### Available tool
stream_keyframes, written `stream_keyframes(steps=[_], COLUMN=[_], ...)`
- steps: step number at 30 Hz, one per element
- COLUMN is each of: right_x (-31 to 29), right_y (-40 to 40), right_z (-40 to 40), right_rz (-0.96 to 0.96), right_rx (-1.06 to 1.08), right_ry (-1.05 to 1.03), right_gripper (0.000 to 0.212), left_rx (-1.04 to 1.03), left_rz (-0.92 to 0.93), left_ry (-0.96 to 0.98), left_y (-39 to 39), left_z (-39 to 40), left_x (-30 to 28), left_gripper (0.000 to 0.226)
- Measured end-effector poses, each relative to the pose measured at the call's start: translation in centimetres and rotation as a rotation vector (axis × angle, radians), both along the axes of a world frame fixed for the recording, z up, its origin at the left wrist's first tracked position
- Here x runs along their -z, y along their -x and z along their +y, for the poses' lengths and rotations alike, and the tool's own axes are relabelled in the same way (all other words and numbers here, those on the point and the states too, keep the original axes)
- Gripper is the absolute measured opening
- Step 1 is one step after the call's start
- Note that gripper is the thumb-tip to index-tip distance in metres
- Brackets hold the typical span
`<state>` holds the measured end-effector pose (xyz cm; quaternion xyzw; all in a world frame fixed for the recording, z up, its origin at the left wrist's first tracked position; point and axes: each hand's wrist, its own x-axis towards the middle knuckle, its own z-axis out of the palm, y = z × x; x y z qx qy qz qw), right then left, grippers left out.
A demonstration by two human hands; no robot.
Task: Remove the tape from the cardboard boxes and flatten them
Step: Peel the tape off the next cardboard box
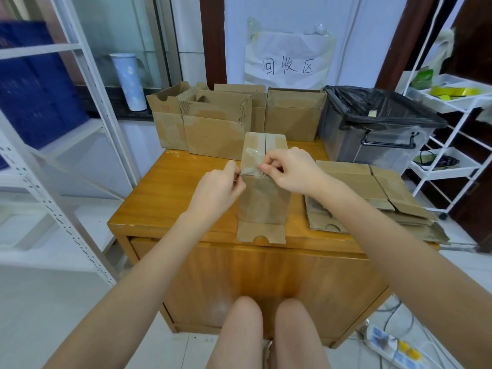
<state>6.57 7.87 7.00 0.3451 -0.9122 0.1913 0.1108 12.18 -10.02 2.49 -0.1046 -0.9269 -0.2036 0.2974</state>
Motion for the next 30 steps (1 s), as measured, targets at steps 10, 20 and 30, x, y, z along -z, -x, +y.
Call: stream_keyframes(steps=[10, 20, 30], right_x=[0.2, 0.1, 0.1], right_y=[0.0, -0.2, -0.6], right_z=[0.6, 0.5, -0.8], right_rz=[-0.002, 0.014, 0.18], right_rx=[0.009, 0.034, 0.044], right_ry=[-0.006, 0.045, -0.112], right_gripper=[0.016, 0.015, 0.027], left_rx=[-0.024, 0.071, 0.006], left_rz=[-0.033, -0.105, -0.064], left_ry=[-0.081, -0.192, -0.147], left_y=[0.1, 0.0, -0.2], left_z=[0.4, 0.5, 1.3], left_x=[-0.3, 0.0, -0.3], left_gripper=[0.014, 0.019, 0.019])
